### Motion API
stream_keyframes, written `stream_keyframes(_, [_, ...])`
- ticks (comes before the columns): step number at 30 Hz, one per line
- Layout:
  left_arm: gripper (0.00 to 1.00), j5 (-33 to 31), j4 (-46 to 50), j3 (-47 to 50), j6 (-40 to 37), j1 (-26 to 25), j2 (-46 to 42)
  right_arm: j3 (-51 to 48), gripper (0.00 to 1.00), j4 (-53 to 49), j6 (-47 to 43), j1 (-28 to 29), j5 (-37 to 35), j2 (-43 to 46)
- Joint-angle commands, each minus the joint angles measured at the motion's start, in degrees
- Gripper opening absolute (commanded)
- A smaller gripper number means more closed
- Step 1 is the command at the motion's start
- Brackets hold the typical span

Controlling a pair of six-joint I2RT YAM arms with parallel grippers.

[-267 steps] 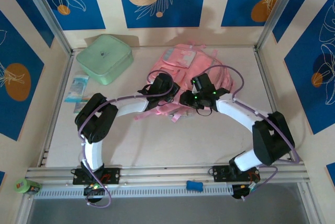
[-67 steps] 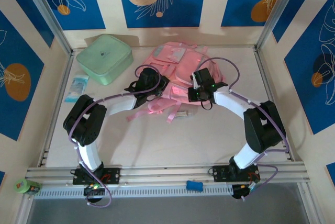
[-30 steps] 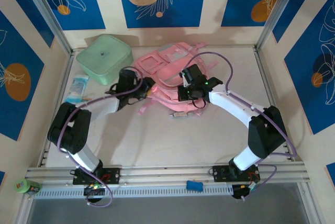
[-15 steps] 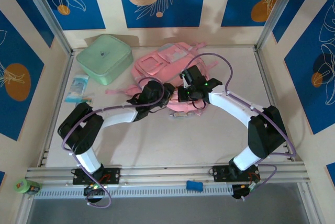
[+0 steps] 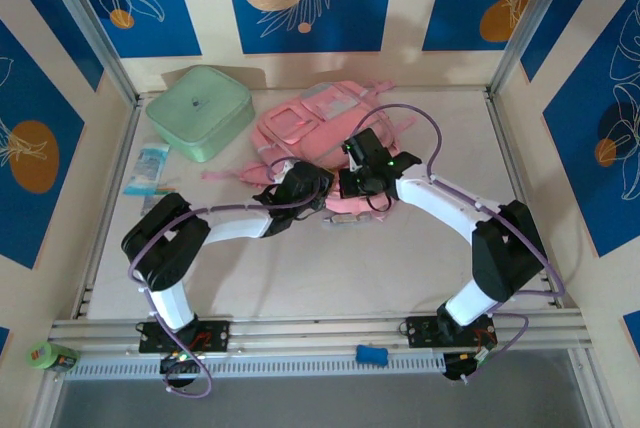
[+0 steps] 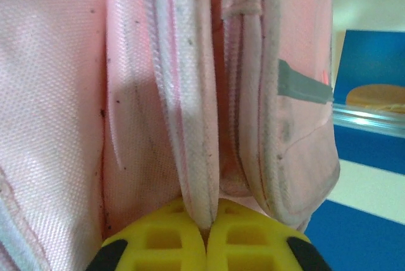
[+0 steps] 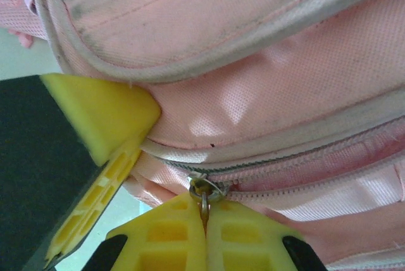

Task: Pack the student bag
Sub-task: Zip the student bag at the center of the table.

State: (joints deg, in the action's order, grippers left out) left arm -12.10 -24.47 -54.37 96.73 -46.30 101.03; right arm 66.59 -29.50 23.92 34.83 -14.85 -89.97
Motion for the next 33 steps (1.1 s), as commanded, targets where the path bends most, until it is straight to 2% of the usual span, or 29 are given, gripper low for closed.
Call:
stream_keyframes(1, [0.00, -4.4, 0.8, 1.2, -2.7, 1.2, -0.9, 0.9, 0.00, -3.2, -1.3, 1.5, -2.7, 0.9])
stream_keyframes(8, [0.00, -4.2, 7.0, 8.5, -9.7, 6.4, -10.3, -3.3, 0.00, -5.3, -0.8, -1.9, -9.9, 3.8])
stream_keyframes(13, [0.00, 3.7, 10.9, 10.9, -16.8, 15.4, -16.9, -0.1, 0.00, -7.2, -3.4, -4.7, -11.6, 2.5])
stream_keyframes(15, [0.00, 8.2, 12.0, 10.6, -20.3, 19.3, -18.1, 1.3, 0.00, -7.4, -4.3, -4.3, -9.7, 2.3])
stream_keyframes(19, [0.00, 19.2, 14.9, 8.4, -26.5, 27.6, -17.7, 3.5, 0.00, -7.6, -4.6, 0.9, -5.1, 2.1])
stream_keyframes(23, [0.00, 27.7, 16.7, 6.4, -30.5, 35.3, -16.6, 6.0, 0.00, -6.8, -0.2, 6.6, 1.6, 0.9])
stream_keyframes(25, [0.00, 29.9, 19.0, 4.4, -33.3, 37.7, -15.7, 7.3, 0.00, -5.1, 3.1, 8.5, 4.1, -0.4])
stream_keyframes(26, [0.01, 30.4, 20.1, 3.5, -34.6, 38.5, -15.6, 7.7, 0.00, -3.3, 4.3, 8.9, 5.9, -1.3])
stream_keyframes(30, [0.26, 35.0, 17.2, 4.0, -36.2, 39.2, -17.0, 10.3, 0.00, -2.4, 5.7, 9.7, 6.4, -5.3])
stream_keyframes(31, [0.33, 35.3, 17.3, 5.2, -35.5, 38.8, -18.0, 10.8, 0.00, -2.6, 5.1, 9.9, 5.7, -6.0])
stream_keyframes(33, [0.38, 33.6, 17.6, 8.4, -33.6, 37.9, -20.8, 11.1, 0.00, -2.8, 4.8, 10.2, 4.8, -6.5])
